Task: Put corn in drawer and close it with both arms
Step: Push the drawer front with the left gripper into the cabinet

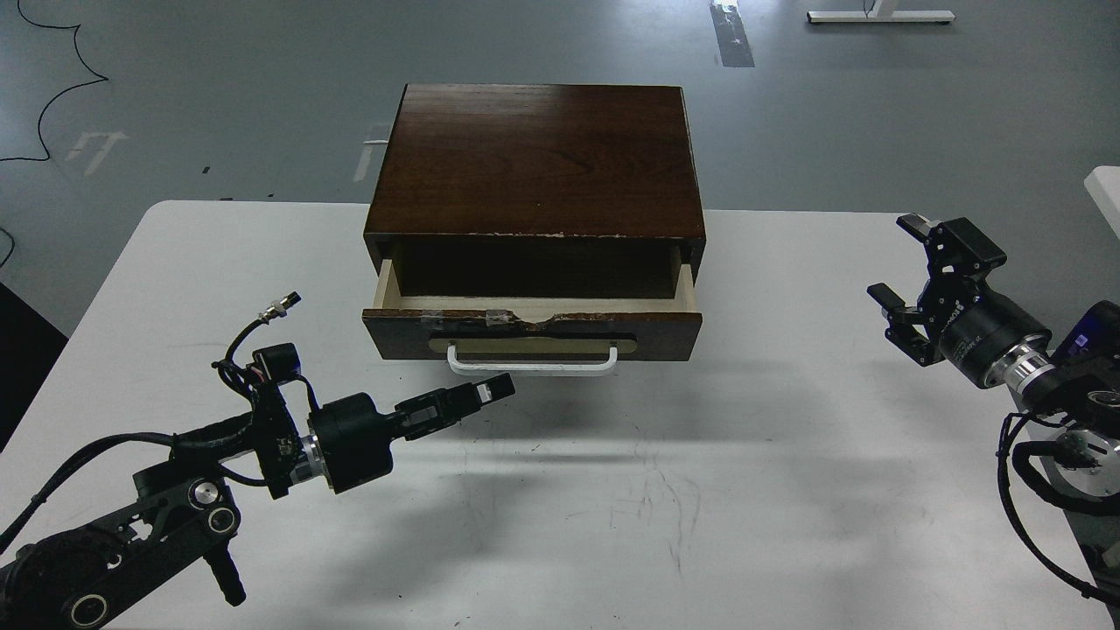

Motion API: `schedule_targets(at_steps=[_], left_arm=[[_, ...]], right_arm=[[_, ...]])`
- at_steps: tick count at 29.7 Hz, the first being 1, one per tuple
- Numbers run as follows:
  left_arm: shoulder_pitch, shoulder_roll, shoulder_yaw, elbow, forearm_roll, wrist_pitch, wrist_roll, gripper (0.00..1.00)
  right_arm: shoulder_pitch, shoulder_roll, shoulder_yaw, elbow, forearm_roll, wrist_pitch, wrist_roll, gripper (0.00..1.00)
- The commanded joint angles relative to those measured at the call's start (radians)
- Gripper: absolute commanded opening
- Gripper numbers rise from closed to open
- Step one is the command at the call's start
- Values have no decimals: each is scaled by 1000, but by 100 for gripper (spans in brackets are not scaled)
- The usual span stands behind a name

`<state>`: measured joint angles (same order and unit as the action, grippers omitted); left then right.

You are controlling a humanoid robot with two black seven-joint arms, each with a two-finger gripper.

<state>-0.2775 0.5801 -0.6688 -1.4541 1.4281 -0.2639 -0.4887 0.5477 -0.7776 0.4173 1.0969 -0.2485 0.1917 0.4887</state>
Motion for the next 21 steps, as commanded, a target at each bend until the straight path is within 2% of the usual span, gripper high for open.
schedule_targets(at_steps=[1, 21], left_arm=[[0, 1, 0, 3, 0, 0, 0, 0], [-19, 3, 0, 23, -2, -2, 0, 0]], right_arm=[[-3, 0, 2, 1, 0, 0, 0, 100], [-6, -2, 2, 3, 0, 0, 0, 100]])
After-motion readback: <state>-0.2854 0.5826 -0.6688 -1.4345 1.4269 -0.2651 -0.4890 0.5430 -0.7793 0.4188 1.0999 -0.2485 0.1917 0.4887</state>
